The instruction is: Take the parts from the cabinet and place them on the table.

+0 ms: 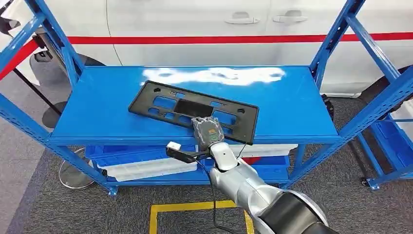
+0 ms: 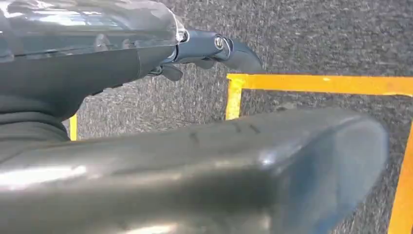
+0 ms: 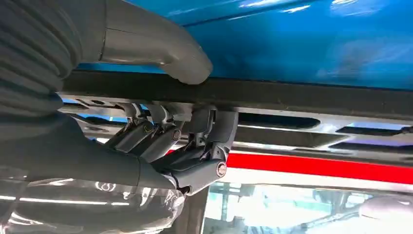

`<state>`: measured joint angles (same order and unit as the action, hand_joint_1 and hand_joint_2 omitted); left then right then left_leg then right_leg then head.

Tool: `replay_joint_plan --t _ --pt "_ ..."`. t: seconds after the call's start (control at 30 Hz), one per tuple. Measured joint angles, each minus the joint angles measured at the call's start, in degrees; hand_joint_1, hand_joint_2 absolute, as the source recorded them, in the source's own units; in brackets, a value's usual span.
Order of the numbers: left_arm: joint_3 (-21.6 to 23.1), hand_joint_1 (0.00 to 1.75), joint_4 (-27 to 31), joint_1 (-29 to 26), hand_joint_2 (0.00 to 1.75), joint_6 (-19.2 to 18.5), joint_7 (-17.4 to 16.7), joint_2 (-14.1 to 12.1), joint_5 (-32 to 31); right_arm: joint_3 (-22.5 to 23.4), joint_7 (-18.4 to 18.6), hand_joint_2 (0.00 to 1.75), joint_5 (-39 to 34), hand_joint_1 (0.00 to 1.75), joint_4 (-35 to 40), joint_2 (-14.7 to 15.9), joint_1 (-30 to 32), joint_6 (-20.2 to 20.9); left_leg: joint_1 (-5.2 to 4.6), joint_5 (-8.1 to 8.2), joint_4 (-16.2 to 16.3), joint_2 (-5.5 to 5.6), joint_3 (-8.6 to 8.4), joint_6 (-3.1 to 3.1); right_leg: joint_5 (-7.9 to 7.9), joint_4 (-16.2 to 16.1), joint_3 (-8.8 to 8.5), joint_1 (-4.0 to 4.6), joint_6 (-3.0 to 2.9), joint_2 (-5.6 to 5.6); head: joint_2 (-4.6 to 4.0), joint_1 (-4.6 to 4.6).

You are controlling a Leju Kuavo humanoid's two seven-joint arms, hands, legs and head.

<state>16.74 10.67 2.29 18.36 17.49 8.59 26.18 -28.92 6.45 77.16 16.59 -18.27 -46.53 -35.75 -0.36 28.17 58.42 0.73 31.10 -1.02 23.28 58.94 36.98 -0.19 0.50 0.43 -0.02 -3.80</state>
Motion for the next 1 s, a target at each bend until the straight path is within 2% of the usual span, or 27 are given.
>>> replay_joint_plan --t 0.03,0.07,0.1,0.23,0.27,0.33,0.37,0.87,1.0 --pt "-0.09 0.0 0.0 0.0 0.0 0.26 0.02 0.04 0.07 0.0 -0.5 1.75 -0.18 1.75 0.0 -0.13 0.1 -0.42 0.0 0.0 0.0 0.0 0.01 0.0 0.0 0.0 0.0 0.0 0.0 0.01 0.0 0.0" --pt "-0.11 0.0 0.0 0.0 0.0 0.46 0.04 0.04 0.11 0.02 -0.97 1.75 -0.33 0.44 0.0 -0.37 0.21 -0.77 0.0 0.0 0.0 -0.01 0.01 0.0 0.0 0.0 0.0 0.0 0.0 0.01 0.0 0.0" --pt "-0.13 0.0 0.0 0.0 0.0 0.83 0.09 0.09 0.22 0.05 -1.55 1.75 -0.68 0.0 0.02 -0.66 0.32 -1.01 0.0 0.0 0.0 -0.01 0.01 0.0 0.0 0.0 0.0 0.0 0.0 0.01 0.0 0.0" --pt "-0.5 0.0 0.0 -0.05 0.0 1.38 0.59 0.22 0.66 0.07 -2.23 1.75 -2.54 0.0 0.37 -1.36 0.45 -2.95 0.0 0.0 0.0 -0.02 0.0 0.0 0.0 0.01 -0.01 0.01 0.0 0.0 0.0 0.0" --pt "-0.57 0.0 0.0 -0.05 0.0 1.38 0.7 0.22 0.7 0.07 -2.32 1.75 -2.67 0.4 0.48 -1.42 0.45 -3.2 0.0 0.0 0.0 -0.02 0.0 0.0 0.0 0.01 -0.01 0.01 0.0 0.0 0.0 0.0" --pt "-0.68 0.0 0.0 -0.07 0.0 1.38 0.94 0.22 0.74 0.07 -2.71 1.75 -3.48 0.38 0.52 -1.62 0.45 -3.19 0.0 0.0 0.0 -0.02 0.0 0.0 0.0 0.01 -0.01 0.01 0.0 0.0 0.0 0.0" --pt "-0.77 0.0 0.0 -0.08 0.0 1.38 1.07 0.22 0.74 0.07 -2.76 1.75 -3.59 0.0 0.59 -1.64 0.45 -3.19 -0.01 0.0 0.0 -0.02 0.0 0.0 0.0 0.01 -0.01 0.01 0.0 0.01 0.0 0.0" --pt "-1.09 0.0 0.0 -0.23 0.0 0.77 2.05 0.33 0.74 0.0 -2.17 1.75 -3.74 0.0 0.63 -1.68 -0.28 -3.08 -0.01 0.0 0.0 -0.02 0.0 0.0 0.0 0.0 -0.02 0.0 0.0 -0.01 0.0 0.0" --pt "-1.09 0.0 0.0 -0.23 0.0 0.09 2.27 0.33 0.74 -0.09 -0.57 1.75 -2.12 0.0 0.59 -1.64 -0.9 -2.8 -0.01 0.0 0.0 -0.02 -0.01 0.0 0.0 0.0 -0.02 0.01 0.0 -0.01 0.0 0.0"
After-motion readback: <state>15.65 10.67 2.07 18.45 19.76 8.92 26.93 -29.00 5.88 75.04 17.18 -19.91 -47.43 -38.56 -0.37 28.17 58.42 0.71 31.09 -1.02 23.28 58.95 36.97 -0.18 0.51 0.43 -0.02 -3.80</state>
